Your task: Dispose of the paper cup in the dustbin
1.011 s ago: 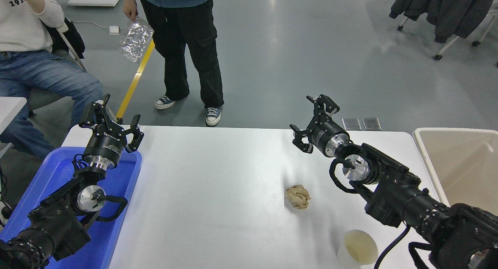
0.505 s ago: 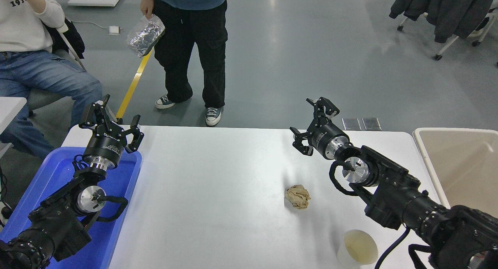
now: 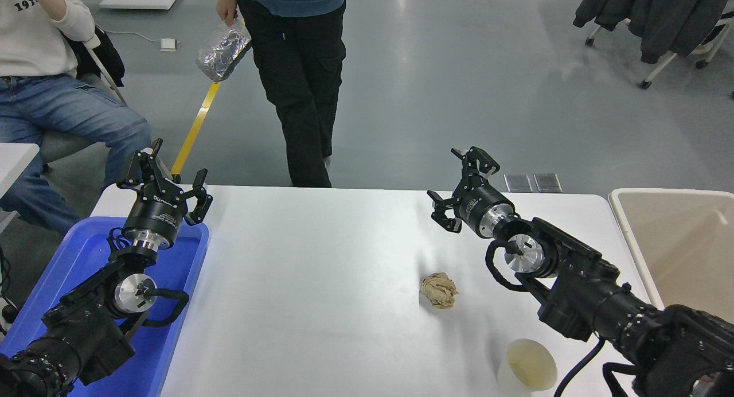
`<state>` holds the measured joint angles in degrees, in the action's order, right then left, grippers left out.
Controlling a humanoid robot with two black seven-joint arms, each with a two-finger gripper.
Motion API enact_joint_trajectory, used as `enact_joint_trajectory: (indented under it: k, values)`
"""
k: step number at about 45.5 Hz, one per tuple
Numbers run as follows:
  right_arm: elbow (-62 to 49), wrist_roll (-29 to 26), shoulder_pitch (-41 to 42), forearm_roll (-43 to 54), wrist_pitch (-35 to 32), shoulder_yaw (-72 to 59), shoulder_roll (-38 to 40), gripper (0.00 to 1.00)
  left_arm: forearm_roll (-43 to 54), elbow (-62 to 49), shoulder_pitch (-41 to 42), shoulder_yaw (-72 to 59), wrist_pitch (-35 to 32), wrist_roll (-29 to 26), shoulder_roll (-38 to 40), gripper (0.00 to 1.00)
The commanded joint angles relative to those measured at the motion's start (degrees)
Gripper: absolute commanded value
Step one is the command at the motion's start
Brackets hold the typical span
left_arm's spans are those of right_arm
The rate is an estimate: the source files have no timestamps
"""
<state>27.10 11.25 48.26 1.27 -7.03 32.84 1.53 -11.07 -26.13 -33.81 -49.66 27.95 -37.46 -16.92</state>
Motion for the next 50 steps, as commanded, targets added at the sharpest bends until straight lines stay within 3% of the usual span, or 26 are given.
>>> enact_joint_trajectory:
  k: [1,11,23,41,50]
  values:
    - [0.7,0.0,1.3,0.3,-0.1,-0.1,0.3,1.0,0.0,-0.1,0.0,0.1,0.0,0.0,0.0,1.0]
    - [6.6,0.0,1.4,1.5,-0.2,-1.1,0.6,1.0,0.0,0.0,0.0,0.1,0.0,0.0,0.0,1.0]
    - [8.7,0.0,0.5,14.1,-4.1,-5.9,2.2,1.0,0.0,0.0,0.0,0.1,0.0,-0.1,0.0,1.0]
    - [17.0,1.8,1.0,23.7,-25.8,-11.0,21.0,1.0,0.0,-0.1,0.0,0.1,0.0,-0.1,0.0,1.0]
    - [23.6,1.8,0.4,35.2,-27.9,-10.9,29.0,1.0,0.0,-0.1,0.1,0.0,0.0,-0.1,-0.1,1.0]
